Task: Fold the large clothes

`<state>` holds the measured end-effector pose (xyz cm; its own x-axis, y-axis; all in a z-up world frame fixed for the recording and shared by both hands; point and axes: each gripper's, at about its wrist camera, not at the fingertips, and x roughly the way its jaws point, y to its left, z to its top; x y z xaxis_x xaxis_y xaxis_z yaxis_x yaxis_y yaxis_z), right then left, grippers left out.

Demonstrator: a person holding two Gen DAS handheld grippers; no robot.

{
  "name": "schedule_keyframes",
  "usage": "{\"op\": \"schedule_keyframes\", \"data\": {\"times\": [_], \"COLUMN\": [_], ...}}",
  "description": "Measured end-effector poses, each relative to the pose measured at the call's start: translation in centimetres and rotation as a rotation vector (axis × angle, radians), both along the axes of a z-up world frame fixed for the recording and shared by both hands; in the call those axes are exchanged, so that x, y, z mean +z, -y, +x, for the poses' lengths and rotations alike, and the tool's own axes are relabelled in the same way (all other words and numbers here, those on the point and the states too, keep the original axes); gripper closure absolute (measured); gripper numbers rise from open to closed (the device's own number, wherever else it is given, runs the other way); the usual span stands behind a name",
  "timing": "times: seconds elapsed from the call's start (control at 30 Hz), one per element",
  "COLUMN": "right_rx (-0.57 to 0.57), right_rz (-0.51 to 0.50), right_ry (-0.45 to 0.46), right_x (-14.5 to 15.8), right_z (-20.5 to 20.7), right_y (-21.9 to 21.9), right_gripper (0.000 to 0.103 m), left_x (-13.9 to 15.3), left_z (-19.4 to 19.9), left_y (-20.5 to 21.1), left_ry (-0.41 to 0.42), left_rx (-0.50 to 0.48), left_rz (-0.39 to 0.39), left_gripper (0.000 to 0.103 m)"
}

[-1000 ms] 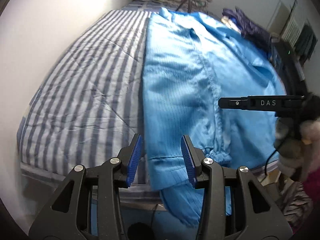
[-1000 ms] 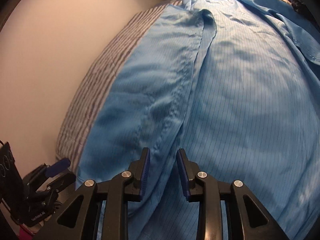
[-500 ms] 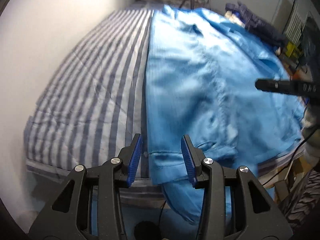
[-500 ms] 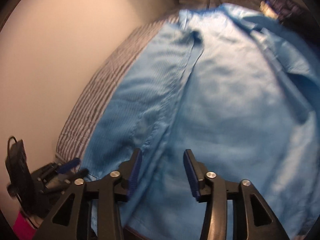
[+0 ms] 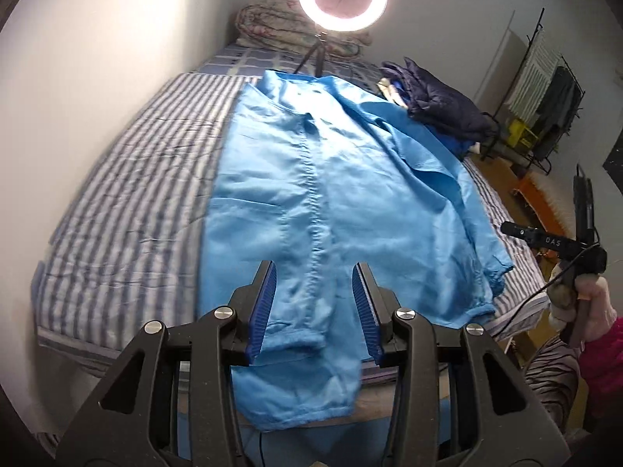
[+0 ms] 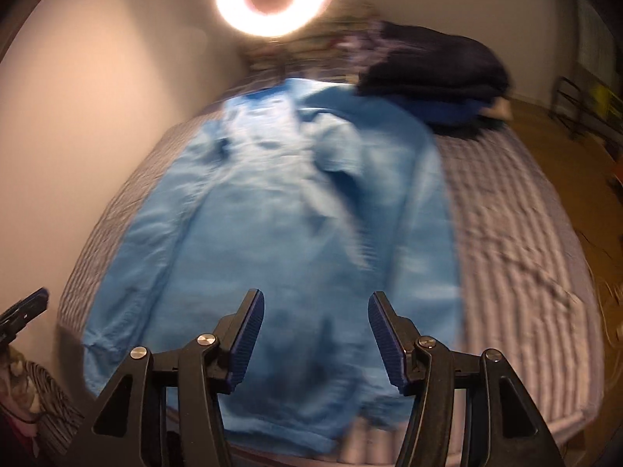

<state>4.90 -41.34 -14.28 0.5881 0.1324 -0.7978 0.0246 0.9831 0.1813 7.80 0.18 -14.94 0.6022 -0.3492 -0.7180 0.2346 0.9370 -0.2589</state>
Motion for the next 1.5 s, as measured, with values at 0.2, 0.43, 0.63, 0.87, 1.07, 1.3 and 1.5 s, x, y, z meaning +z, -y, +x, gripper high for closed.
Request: {"op": "schedule_keyframes", "data": {"times": [0.2, 0.43, 0.63, 0.87, 1.07, 1.3, 1.5], "right_rx": [-0.138, -0.176, -0.146, -0.13, -0.021, 0.236, 0.448], "right_rz": [0.107, 0.132, 0.198, 0.129, -0.017, -0.02, 0.003], "right_ry": [-0.103, -0.168, -0.198, -0.101, 0.057, 0.094, -0.009], "right_x": [-2.6, -5.4, -6.8, -3.3, 3.0, 4.6, -0.3], "right_z": [-0.2, 1.1, 1.9, 1.2, 0.1, 0.3, 0.1], "right_y": [6.7, 9.0, 9.2, 8.1, 3.6, -5.0, -12.9], "right_gripper": [0.046, 0.046, 0.093, 0.103, 0.103, 0.103, 0.103], "left_x": [-0.9, -1.3, -1.3, -1.5, -1.7, -1.6, -2.5], "left_z": [0.7, 1.2, 1.2, 1.4, 1.7, 1.8, 2.1], "left_y": [1.7, 3.1, 3.3, 3.4, 3.2, 2.2, 1.0], "left_ry": [-0.052, -0.083, -0.082, -0.085, -0.097, -0.086, -0.115], "left_rx": [-0.029, -0.047, -0.06, -0.074, -0.07, -0.041, -0.006], "left_rz": [-0.038, -0.06, -0.061, -0.062, -0.095, -0.105, -0.122], "left_gripper": [0.061, 0.062, 0.061, 0.061, 0.062, 0.061, 0.062]}}
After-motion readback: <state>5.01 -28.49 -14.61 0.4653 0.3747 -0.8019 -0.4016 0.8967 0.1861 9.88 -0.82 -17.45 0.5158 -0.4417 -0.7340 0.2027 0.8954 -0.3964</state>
